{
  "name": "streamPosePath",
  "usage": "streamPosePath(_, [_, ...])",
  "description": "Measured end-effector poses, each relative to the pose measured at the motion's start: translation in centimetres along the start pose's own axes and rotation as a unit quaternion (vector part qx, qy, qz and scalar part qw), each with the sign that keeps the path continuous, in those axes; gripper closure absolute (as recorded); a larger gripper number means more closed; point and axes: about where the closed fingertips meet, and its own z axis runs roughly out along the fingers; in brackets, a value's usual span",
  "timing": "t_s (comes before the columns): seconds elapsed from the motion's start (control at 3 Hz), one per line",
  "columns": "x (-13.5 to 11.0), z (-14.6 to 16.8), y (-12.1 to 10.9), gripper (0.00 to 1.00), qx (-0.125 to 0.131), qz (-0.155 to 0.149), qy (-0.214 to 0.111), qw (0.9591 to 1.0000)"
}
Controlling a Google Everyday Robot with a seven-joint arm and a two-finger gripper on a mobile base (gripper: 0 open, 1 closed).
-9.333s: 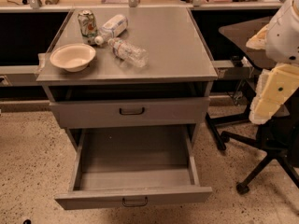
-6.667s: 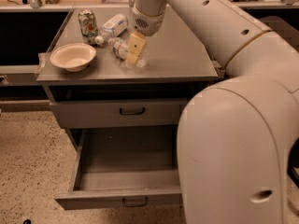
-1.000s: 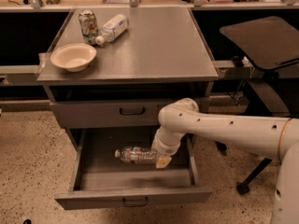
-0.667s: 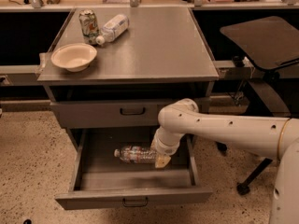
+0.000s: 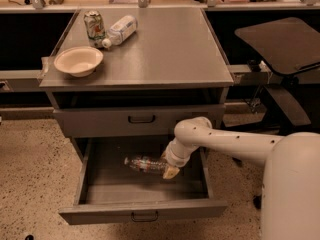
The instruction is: Place water bottle into middle drawer
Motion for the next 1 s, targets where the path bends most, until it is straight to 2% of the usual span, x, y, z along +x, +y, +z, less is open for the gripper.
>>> streamPosePath(0.33, [0.7,3.7,-2.1,0.83,-0.005,0.001,-0.003,1.0000])
streamPosePath(0.67, [1.4,5.8,-3.0,0.60,0.001,0.016,-0.006,0.9999])
streamPosePath(1.0, [1.4,6.0,-3.0,0.37,0.001,0.017,-0.006,0.9998])
